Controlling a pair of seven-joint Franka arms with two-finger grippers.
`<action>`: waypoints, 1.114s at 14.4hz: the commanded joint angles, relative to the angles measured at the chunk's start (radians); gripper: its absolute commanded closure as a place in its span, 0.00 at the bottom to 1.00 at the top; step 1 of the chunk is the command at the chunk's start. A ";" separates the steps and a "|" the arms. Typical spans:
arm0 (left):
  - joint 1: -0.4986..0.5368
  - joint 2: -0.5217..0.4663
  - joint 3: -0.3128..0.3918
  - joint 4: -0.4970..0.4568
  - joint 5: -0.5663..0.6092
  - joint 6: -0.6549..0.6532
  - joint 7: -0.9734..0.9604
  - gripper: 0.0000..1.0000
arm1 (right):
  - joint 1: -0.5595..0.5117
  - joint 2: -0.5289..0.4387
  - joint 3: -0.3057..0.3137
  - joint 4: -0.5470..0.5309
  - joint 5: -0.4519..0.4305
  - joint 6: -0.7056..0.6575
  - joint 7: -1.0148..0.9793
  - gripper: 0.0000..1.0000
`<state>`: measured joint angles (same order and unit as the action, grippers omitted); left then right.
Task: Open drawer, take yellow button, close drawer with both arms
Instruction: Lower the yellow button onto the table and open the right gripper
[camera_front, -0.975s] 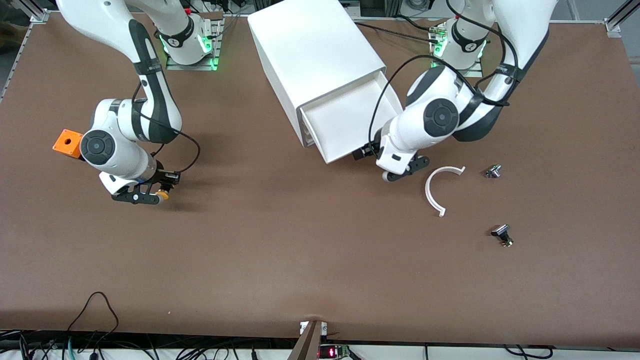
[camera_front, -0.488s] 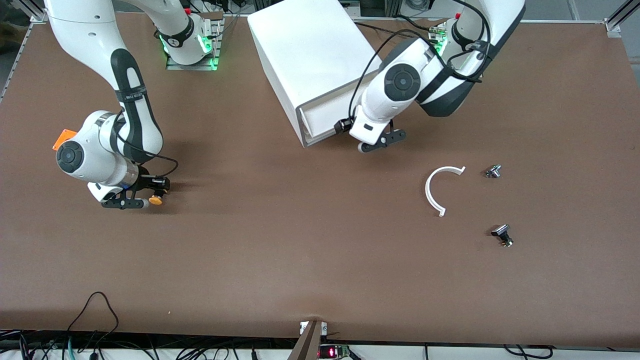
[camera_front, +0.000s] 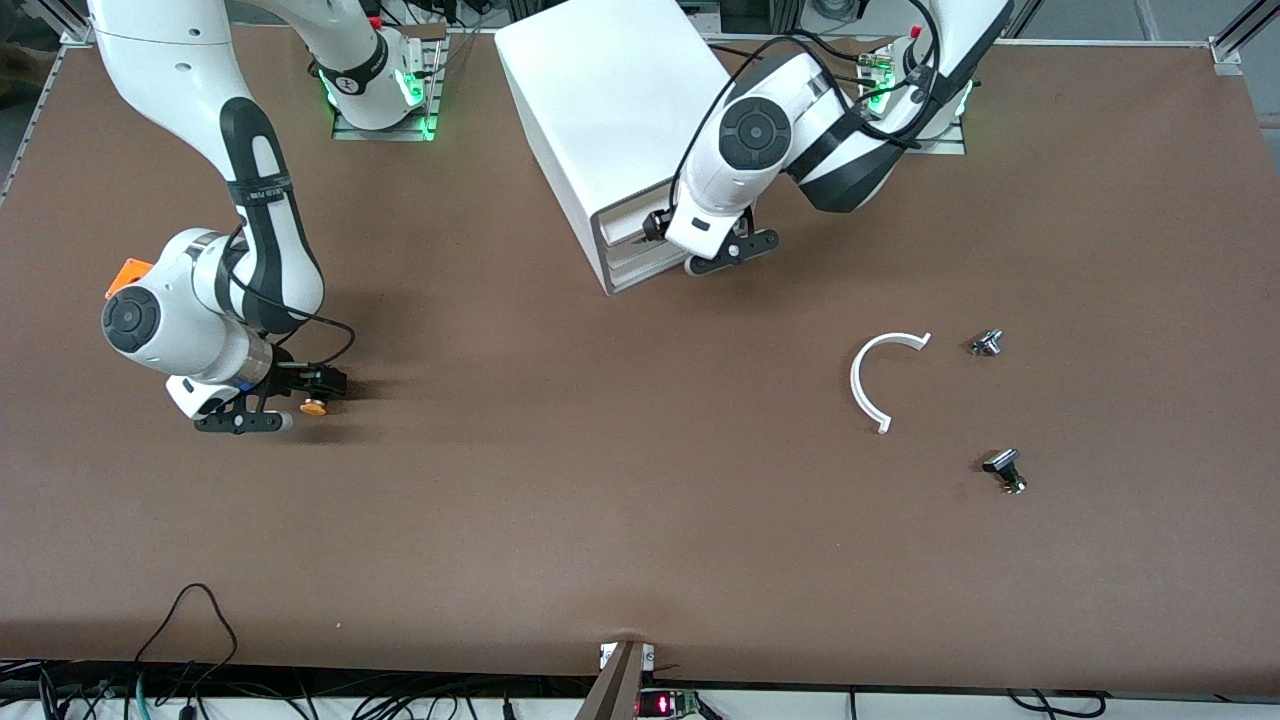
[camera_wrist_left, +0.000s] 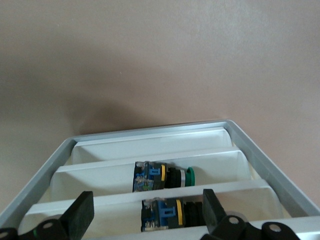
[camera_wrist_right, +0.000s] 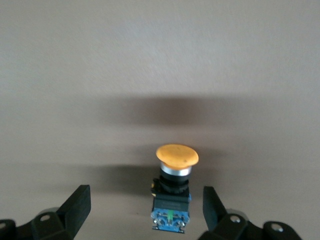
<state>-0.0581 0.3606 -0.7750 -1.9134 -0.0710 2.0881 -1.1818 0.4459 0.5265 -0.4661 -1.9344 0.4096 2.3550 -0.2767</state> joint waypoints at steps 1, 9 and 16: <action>-0.022 -0.023 -0.007 -0.019 -0.019 0.004 -0.031 0.03 | 0.007 -0.061 0.000 0.015 0.006 -0.040 -0.021 0.01; -0.020 -0.020 -0.006 0.001 -0.019 -0.055 -0.042 0.02 | 0.031 -0.103 -0.042 0.408 -0.204 -0.563 0.105 0.01; -0.011 -0.020 0.011 0.048 -0.004 -0.123 -0.030 0.02 | -0.069 -0.248 0.137 0.453 -0.319 -0.701 0.327 0.01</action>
<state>-0.0745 0.3597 -0.7710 -1.8749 -0.0710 1.9917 -1.2142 0.4840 0.3517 -0.4550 -1.4771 0.1287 1.6867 0.0047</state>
